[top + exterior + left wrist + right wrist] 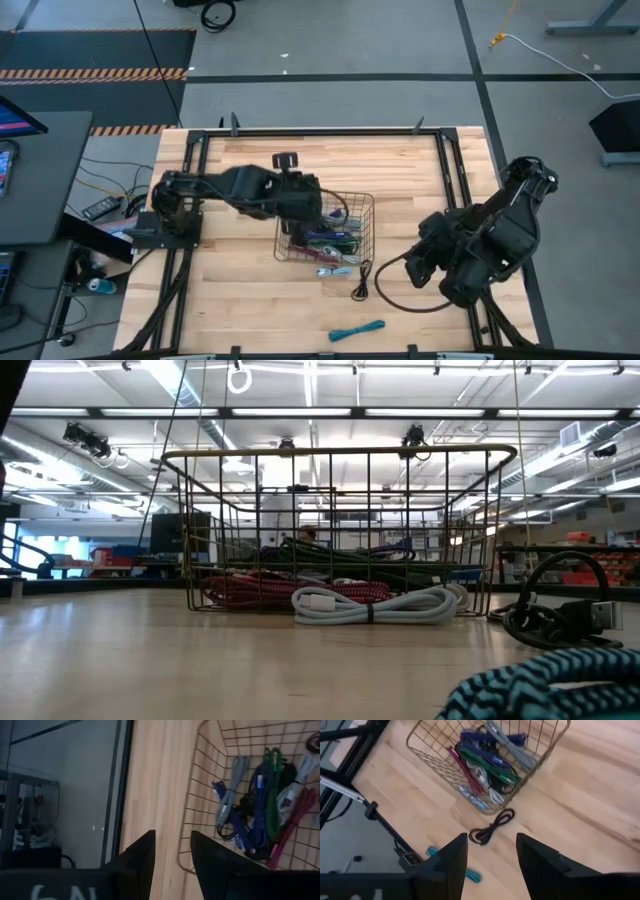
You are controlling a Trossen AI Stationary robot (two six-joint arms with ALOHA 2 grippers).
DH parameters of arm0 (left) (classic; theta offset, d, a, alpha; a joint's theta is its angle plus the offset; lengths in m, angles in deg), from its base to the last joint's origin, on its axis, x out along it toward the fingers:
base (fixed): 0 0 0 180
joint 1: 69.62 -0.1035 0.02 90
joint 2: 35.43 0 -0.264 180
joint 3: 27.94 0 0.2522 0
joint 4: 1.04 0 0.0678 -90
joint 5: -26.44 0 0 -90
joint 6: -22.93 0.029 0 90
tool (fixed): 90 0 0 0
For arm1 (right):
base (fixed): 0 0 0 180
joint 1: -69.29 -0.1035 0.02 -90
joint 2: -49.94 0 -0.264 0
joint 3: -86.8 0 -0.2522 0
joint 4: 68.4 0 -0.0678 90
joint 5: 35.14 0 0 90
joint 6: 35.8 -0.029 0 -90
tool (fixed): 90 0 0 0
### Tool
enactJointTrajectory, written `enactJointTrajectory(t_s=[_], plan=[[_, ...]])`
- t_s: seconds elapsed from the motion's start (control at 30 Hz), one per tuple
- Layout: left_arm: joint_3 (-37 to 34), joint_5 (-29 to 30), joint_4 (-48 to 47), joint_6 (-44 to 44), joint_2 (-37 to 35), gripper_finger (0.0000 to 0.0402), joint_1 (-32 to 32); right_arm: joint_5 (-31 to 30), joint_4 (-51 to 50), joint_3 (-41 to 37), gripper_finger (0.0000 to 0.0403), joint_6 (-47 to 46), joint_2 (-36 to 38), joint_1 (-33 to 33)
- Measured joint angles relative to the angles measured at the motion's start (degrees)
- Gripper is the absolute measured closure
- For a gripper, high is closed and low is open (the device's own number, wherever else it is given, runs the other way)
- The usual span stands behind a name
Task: Pick and place USB-C Cables
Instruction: Adjust the gold wire basket
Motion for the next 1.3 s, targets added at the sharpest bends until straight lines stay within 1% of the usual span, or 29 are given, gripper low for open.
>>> enactJointTrajectory(t_s=[0.07,0.17,0.23,0.3,0.37,0.43,0.67,0.8,0.9,1.03,1.1,1.3], plan=[[0.02,0.03,-0.02,0.66,-0.7,0.0271,-1.28,1.25,-0.01,-0.01,0.0228,-0.75,-0.27,-0.41],[0.02,0.21,-0.01,0.72,-1.17,0.0271,-3.37,4.38,1.64,-2.22,0.0228,-2.19,-0.29,-0.98],[0.02,0.25,0.01,0.88,-1.36,0.0271,-4.78,8.38,3.21,-4.55,0.0228,-4.04,-0.31,-1.42],[0.02,0.39,0.01,1.3,-1.47,0.0271,-6.21,12.14,6.82,-7.8,0.0228,-5.79,-0.31,-1.92],[0.02,0.37,0.01,2.33,-1.62,0.0271,-7.67,14.56,12.83,-11.78,0.0228,-7.01,-0.33,-2.59],[0.02,0.47,0.01,3.51,-1.85,0.0271,-9.21,15.33,20.7,-15.89,0.0228,-7.43,-0.35,-3.11],[0.02,0.47,0.01,5.33,-1.87,0.0271,-13.73,14.06,51.98,-29.65,0.0228,-6.86,-0.37,-3.06],[0.02,0.45,0.01,5.32,-1.85,0.0271,-15.75,15.9,64.2,-36.01,0.0228,-5.43,-0.37,-2.97],[0.02,0.45,0.01,5.33,-1.85,0.0271,-16.62,18.01,68.1,-39.83,0.0228,-5.39,-0.37,-2.97],[0.02,0.45,0.01,5.37,-1.82,0.0271,-16.84,19.54,68.34,-43.47,0.0228,-4.37,-0.35,-2.97],[0.02,0.45,0.01,5.39,-1.78,0.0271,-16.84,19.53,68.61,-45.05,0.0228,-3.34,-0.35,-2.97],[0.02,0.43,0.01,5.16,-1.78,0.0271,-16.82,17.65,73.77,-51.34,0.0228,-0.84,-0.33,-2.67]])
